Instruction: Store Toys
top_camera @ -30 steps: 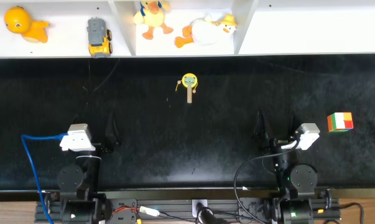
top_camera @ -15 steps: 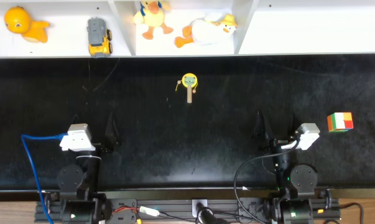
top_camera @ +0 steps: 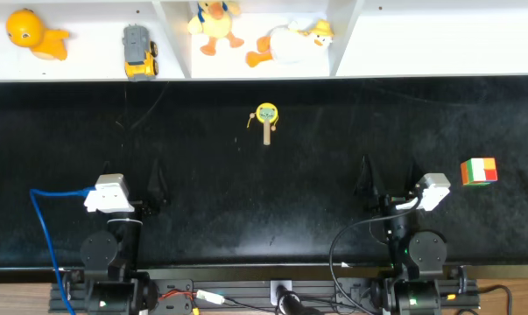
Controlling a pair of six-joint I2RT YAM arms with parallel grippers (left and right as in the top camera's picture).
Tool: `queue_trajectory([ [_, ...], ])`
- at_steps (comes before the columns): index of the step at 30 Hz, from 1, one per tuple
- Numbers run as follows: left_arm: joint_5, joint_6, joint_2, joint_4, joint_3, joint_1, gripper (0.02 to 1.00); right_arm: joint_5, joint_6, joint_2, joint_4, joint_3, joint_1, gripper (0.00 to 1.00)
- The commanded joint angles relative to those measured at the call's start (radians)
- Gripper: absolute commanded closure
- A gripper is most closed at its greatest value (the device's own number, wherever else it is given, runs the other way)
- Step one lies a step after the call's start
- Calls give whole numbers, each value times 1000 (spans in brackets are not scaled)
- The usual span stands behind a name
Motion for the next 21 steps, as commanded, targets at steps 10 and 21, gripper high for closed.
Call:
queue_trajectory([
  [10,3,-18,-11,-1,-3,3,20,9,4,0,5,-13,5,5],
  [21,3,-18,-11,-1,-3,3,20,9,4,0,19,-13,5,5],
])
